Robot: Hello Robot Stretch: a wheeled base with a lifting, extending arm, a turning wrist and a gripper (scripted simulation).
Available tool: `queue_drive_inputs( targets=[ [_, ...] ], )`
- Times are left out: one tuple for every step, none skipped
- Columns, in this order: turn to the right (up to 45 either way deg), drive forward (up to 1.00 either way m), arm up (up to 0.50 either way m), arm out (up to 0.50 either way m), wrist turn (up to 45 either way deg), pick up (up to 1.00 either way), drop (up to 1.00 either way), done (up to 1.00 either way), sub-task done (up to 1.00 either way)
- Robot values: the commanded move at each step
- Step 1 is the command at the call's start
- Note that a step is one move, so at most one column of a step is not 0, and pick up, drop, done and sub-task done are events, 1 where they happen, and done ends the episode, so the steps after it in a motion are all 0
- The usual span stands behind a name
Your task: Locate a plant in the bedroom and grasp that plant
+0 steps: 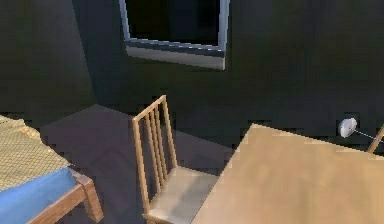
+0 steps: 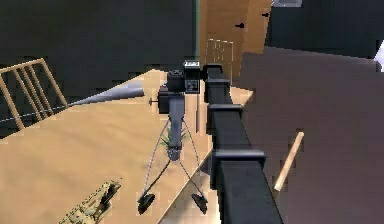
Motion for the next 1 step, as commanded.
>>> queue_drive_inputs(
  targets=[
    [0.0, 0.00, 0.00, 0.00, 45.0, 0.00, 0.00, 0.00, 0.00]
  ],
)
